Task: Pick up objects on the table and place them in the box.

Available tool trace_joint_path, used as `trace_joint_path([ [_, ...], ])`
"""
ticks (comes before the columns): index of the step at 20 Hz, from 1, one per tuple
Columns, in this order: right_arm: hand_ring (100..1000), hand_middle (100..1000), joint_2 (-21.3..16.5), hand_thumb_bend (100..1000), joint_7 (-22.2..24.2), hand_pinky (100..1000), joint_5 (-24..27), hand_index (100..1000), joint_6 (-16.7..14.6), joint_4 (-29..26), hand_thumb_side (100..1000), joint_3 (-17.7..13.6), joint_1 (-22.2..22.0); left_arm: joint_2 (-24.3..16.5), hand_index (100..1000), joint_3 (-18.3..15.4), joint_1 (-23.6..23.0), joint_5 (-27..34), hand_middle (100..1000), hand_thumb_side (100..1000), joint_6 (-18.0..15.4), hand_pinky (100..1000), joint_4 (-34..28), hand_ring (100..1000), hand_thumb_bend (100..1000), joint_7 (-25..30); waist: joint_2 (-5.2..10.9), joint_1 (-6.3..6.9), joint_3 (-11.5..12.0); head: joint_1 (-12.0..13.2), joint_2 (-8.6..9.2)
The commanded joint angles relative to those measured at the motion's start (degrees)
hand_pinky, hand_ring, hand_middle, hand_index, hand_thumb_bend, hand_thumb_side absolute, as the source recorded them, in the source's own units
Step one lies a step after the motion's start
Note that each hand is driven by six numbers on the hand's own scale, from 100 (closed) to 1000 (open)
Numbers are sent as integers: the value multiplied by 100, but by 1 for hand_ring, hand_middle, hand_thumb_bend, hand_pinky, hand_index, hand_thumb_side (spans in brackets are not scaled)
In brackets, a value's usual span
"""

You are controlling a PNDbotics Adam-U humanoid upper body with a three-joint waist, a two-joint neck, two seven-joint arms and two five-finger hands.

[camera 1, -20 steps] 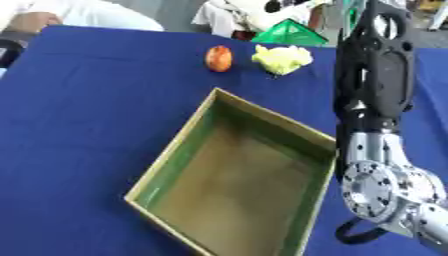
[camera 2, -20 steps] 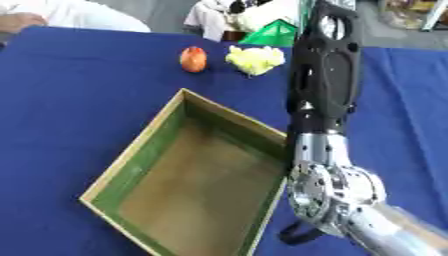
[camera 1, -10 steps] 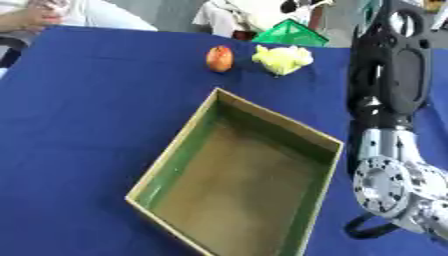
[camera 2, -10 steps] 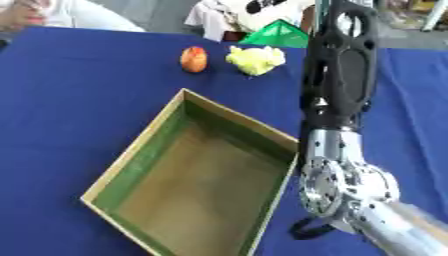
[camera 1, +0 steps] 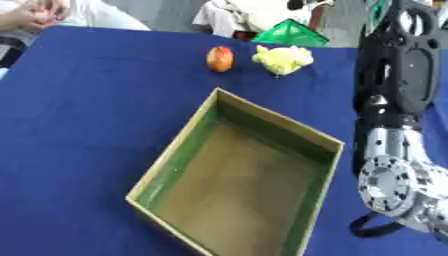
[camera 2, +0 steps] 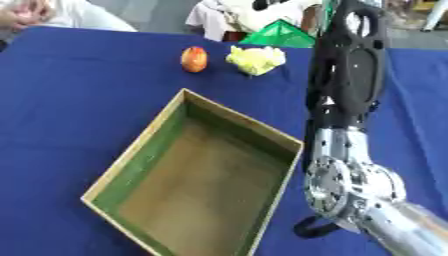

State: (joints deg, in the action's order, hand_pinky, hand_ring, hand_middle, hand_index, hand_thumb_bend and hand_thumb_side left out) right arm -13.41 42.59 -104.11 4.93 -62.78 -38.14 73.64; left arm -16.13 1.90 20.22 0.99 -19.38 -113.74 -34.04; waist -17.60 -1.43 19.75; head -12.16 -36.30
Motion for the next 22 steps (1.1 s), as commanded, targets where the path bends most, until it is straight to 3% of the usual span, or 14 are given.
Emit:
trace_joint_path([
  [1,1000,922,-144,1000,-25,879,82,945,41,-81,629,11,108,-50,832,-7,25,32,791,772,-6,670,-85,784,541,24,136,41,0,14,-24],
  [5,1000,923,-112,1000,-86,879,140,946,20,-60,632,44,91,-38,832,-4,22,40,791,771,-10,671,-85,784,540,28,131,35,0,-193,52],
  [9,1000,932,-88,998,-308,885,266,950,-192,162,646,262,70,-30,832,6,19,53,791,773,-10,670,-85,784,537,39,128,32,4,-342,139],
  [15,1000,932,32,1000,-833,885,537,951,-434,652,650,623,55,-6,832,27,19,84,791,774,-5,670,-85,784,535,67,120,47,20,-367,205],
  [22,1000,938,227,1000,-1150,887,625,953,-459,907,664,794,-8,12,832,36,11,109,791,776,-5,670,-85,784,532,84,109,46,42,-347,214],
])
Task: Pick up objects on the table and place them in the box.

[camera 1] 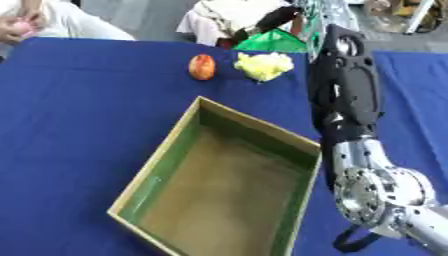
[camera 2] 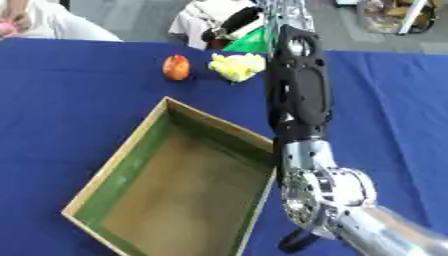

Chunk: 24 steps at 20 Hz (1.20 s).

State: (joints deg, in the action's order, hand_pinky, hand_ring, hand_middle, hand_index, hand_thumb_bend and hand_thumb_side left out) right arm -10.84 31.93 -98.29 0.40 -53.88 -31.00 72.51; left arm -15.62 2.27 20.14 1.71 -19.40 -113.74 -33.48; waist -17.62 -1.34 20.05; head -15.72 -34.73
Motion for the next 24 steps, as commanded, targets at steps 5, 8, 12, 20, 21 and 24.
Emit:
trace_joint_path([
  [5,1000,950,-63,995,-178,892,30,957,2,331,678,183,58,-36,832,3,11,47,791,777,-4,670,-85,784,530,35,108,20,3,106,6],
  [8,1000,954,-93,991,-267,892,74,959,41,535,683,243,14,-34,832,7,5,52,791,778,-4,670,-85,784,528,40,108,17,0,152,-4],
  [12,1000,954,-120,993,-382,892,159,959,87,724,684,323,-16,-36,832,13,0,62,791,779,-1,670,-85,784,527,48,107,26,-5,152,-19],
  [20,1000,954,-149,989,-447,892,219,961,160,794,686,349,-18,-26,832,28,-19,85,791,781,5,670,-85,784,522,70,102,35,-20,165,-57],
  [21,1000,955,-153,985,-441,892,220,962,170,790,688,345,-18,-25,831,29,-22,88,791,782,6,670,-85,784,522,72,100,34,-19,169,-61],
  [24,1000,949,-172,959,-411,889,199,971,208,747,693,324,3,-22,831,31,-31,97,791,783,4,670,-85,783,520,76,89,30,-14,180,-85],
])
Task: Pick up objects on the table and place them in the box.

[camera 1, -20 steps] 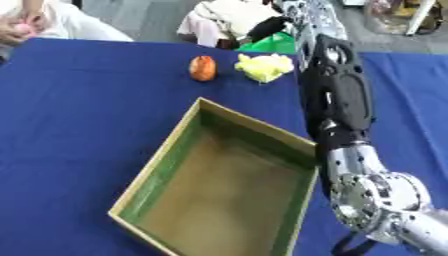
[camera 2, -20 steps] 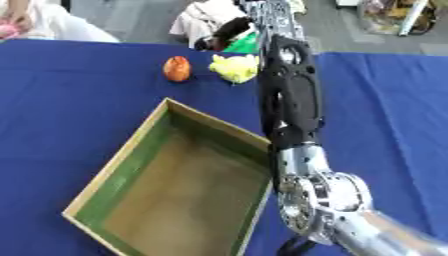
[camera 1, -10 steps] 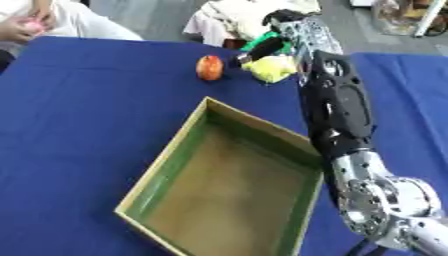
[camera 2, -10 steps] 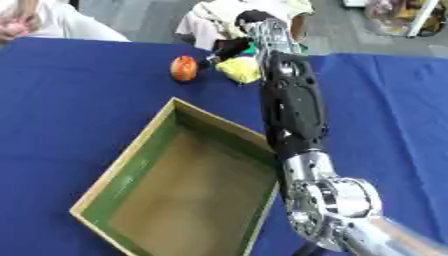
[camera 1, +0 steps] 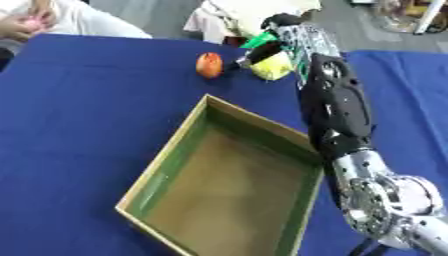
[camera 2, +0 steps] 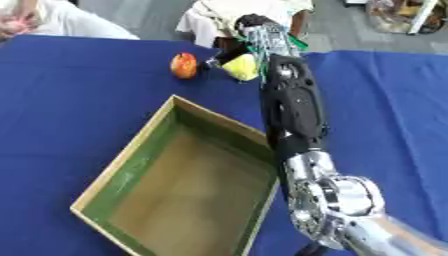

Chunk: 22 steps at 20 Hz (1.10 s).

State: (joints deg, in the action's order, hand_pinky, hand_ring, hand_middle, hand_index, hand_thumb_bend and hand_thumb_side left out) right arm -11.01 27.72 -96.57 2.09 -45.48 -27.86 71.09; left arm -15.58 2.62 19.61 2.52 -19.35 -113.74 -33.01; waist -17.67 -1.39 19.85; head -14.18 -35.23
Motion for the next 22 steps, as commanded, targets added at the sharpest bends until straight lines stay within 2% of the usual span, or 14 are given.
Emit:
trace_joint_path([
  [1,1000,934,-158,949,24,885,25,978,53,-127,694,-6,158,-26,831,-2,19,20,790,784,0,670,-85,783,518,30,89,34,8,29,-42],
  [5,997,843,-158,864,3,864,136,915,13,-445,681,-105,258,-30,831,7,6,42,789,789,8,668,-85,782,512,39,50,25,28,52,-61],
  [8,1000,854,-172,813,68,863,200,913,-36,-650,710,-166,341,-36,831,13,10,59,788,792,10,667,-85,780,509,48,1,16,22,70,-50],
  [13,1000,861,-187,809,285,865,133,931,-65,-957,738,-313,477,-61,830,15,53,81,787,796,10,666,-85,780,504,58,-108,8,37,110,0],
  [18,1000,887,-239,748,728,880,51,954,-83,-1144,729,-433,578,-103,830,16,84,103,787,801,27,664,-85,778,497,63,-224,6,48,135,25],
  [22,1000,901,-335,710,1153,888,68,974,-21,-1103,723,-453,609,-135,830,13,71,115,786,806,47,663,-85,777,493,63,-283,-35,145,145,13],
])
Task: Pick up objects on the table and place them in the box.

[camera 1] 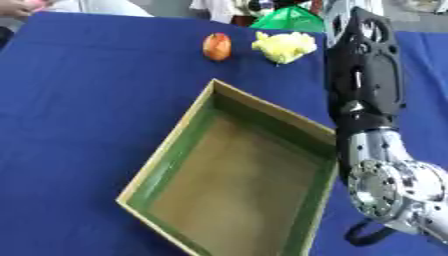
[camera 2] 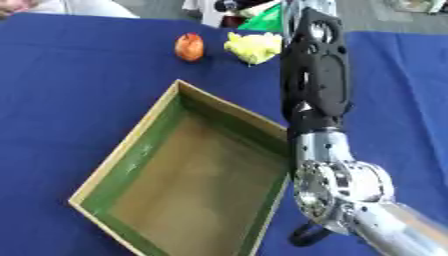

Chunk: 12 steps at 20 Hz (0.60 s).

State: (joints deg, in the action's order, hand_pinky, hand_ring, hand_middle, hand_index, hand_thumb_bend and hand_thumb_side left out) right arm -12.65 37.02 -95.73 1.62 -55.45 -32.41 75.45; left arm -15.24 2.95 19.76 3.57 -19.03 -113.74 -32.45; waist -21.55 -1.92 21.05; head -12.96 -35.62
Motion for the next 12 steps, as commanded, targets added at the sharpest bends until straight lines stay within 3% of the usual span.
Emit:
trace_joint_path([
  [1,1000,902,-198,705,301,889,7,977,43,-87,724,10,178,-174,830,-22,53,11,786,807,18,663,-85,777,492,7,97,11,41,27,49],
  [9,1000,914,-427,689,490,895,181,980,96,157,730,123,207,-191,830,-11,41,16,785,811,33,663,-85,775,487,23,65,-14,30,70,32],
  [12,1000,921,-526,644,466,898,206,982,118,352,583,185,181,-187,829,-9,29,15,784,812,38,664,-85,775,485,26,62,-19,27,81,38],
])
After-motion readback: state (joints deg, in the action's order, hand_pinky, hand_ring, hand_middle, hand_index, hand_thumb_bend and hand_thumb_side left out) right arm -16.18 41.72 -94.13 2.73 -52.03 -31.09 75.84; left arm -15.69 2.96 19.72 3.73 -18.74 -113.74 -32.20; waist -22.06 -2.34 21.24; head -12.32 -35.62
